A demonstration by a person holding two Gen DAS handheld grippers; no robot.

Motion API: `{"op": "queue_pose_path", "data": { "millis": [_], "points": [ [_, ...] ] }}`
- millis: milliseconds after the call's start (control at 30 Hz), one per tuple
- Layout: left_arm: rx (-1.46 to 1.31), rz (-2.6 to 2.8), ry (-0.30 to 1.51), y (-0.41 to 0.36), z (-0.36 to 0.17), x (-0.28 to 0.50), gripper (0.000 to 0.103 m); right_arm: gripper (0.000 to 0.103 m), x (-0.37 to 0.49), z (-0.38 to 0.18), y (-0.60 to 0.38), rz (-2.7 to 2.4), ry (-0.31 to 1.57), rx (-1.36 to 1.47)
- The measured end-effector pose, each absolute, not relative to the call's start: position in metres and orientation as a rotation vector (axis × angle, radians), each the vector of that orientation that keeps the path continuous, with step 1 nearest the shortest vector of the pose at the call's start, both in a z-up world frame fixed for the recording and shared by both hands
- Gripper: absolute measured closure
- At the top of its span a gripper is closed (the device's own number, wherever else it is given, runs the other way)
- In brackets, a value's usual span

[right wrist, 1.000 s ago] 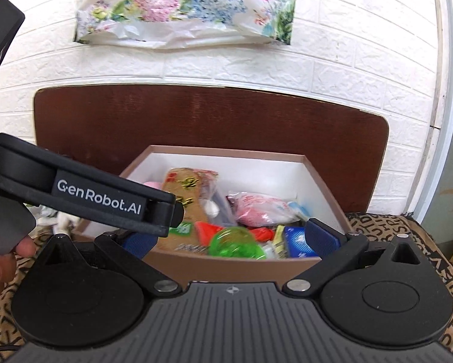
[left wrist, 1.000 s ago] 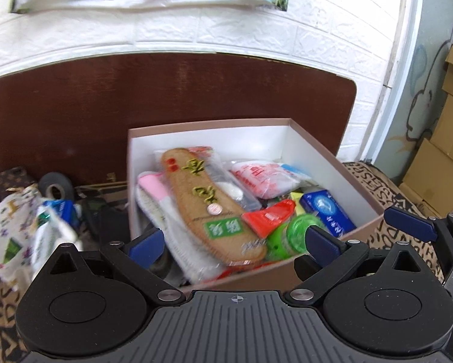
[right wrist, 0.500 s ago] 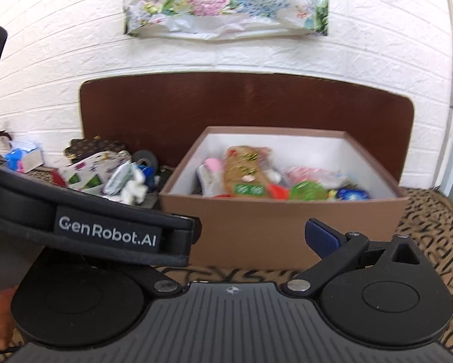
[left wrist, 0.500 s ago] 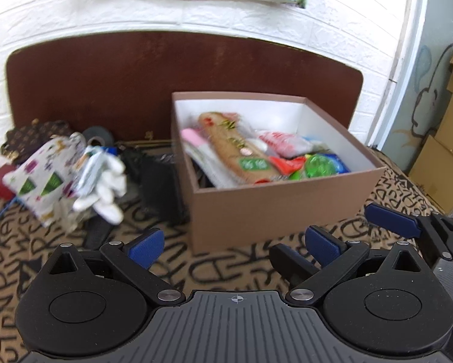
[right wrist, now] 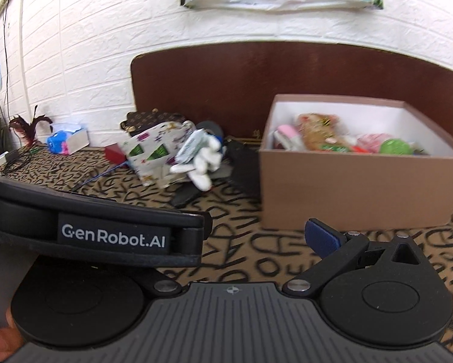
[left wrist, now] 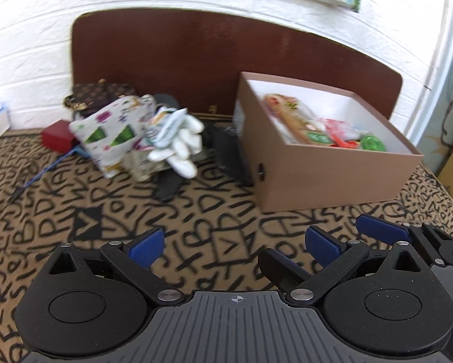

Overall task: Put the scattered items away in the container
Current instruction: 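Raise the left tool out of the box and back away, then lower the left tool onto the black car key with red tag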

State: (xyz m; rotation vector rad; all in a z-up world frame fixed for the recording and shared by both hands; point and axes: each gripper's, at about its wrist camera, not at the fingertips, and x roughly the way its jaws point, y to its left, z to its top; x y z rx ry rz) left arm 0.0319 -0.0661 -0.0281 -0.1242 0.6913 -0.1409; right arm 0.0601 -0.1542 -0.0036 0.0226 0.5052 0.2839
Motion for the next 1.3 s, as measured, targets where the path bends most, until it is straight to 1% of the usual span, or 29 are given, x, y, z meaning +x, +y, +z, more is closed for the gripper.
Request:
{"op": "queue_pose_path", "data": {
  "millis": [267,467,733,900,1000,1067,1233,1300],
  "points": [
    [-0.186,-0.089,0.712,-0.028,-0.041,0.030,0.000,0.000,0.071,-0.016,-0.125,0.323,0.568,0.059],
    [-0.227,-0.061,0.723,-0.003,-0.051,0.037,0.000,0.000,0.080,-0.021,-0.105,0.379,0.567,0.042],
    [-0.264,0.014,0.722,0.035,-0.062,0.055,0.000,0.001,0.103,-0.043,-0.089,0.341,0.613,0.004],
    [-0.258,-0.018,0.721,0.043,-0.066,0.073,0.001,0.002,0.117,-0.055,-0.078,0.325,0.625,-0.042],
    [-0.231,-0.055,0.719,0.041,-0.069,0.086,0.002,0.005,0.126,-0.060,-0.072,0.304,0.611,-0.066],
    [-0.213,-0.080,0.719,0.039,-0.072,0.095,0.003,0.010,0.132,-0.063,-0.068,0.295,0.612,-0.078],
    [-0.196,-0.130,0.740,0.037,-0.080,0.120,0.012,0.018,0.151,-0.070,-0.063,0.301,0.629,-0.073],
    [-0.207,-0.149,0.752,0.038,-0.083,0.128,0.013,0.021,0.158,-0.072,-0.060,0.305,0.637,-0.070]
  ]
}}
